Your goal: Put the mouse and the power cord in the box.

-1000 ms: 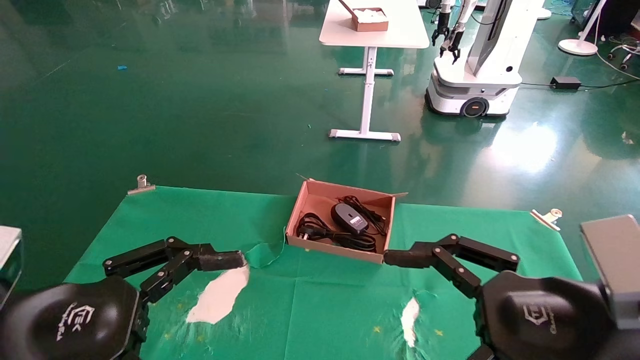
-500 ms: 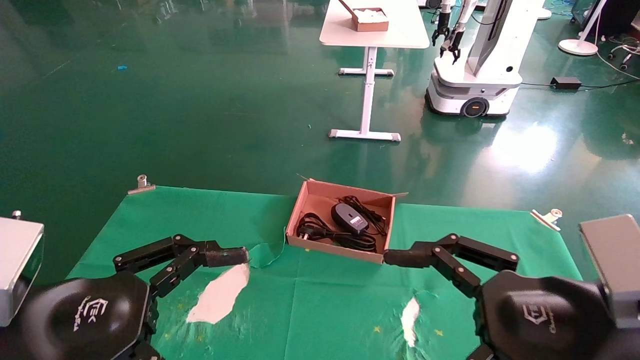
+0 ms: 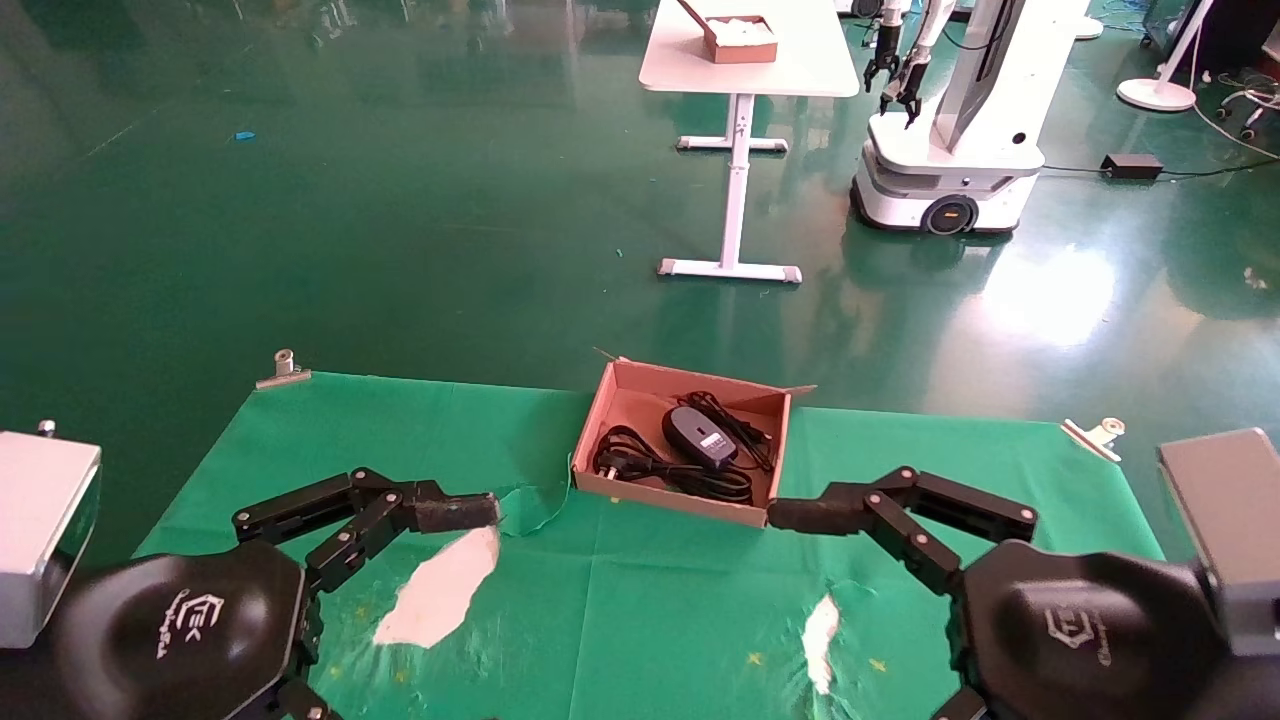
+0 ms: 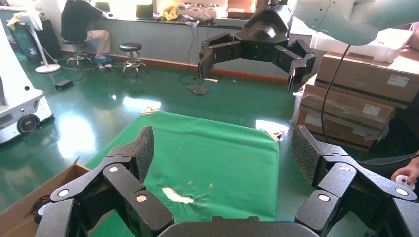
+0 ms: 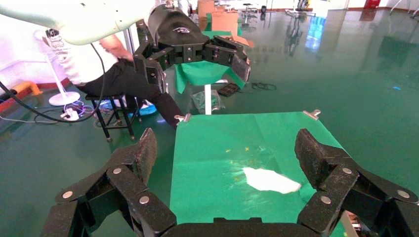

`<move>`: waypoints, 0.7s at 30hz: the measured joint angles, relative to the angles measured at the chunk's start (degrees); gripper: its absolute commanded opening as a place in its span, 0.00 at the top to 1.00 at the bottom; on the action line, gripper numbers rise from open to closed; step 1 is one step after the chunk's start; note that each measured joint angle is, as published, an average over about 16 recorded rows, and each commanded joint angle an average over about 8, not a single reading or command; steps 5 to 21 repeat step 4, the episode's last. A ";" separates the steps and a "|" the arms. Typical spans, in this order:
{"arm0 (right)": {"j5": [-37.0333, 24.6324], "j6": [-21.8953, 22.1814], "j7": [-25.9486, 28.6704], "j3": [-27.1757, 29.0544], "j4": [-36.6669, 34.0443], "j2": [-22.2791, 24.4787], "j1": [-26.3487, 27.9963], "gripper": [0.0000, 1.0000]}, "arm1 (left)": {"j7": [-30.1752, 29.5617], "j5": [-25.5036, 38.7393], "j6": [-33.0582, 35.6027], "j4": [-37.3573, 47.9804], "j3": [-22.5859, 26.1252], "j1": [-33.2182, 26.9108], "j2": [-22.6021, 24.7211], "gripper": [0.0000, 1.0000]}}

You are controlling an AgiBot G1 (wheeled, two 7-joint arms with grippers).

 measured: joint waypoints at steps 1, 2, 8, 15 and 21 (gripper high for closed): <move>0.00 0.00 0.00 0.00 0.00 0.00 0.00 0.00 | 0.00 0.01 -0.01 0.01 0.01 0.00 0.00 0.00; 0.00 0.00 0.00 0.00 0.00 0.00 0.00 0.00 | 0.00 0.02 -0.01 0.01 0.02 -0.01 0.01 0.00; 0.00 0.00 0.00 0.00 0.00 0.00 0.00 0.00 | 0.01 0.03 -0.02 0.02 0.03 -0.02 0.02 0.00; 0.00 0.00 0.00 0.00 0.00 0.00 0.00 0.00 | 0.01 0.03 -0.02 0.02 0.03 -0.02 0.02 0.00; 0.00 0.00 0.00 0.00 0.00 0.00 0.00 0.00 | 0.01 0.03 -0.02 0.02 0.03 -0.02 0.02 0.00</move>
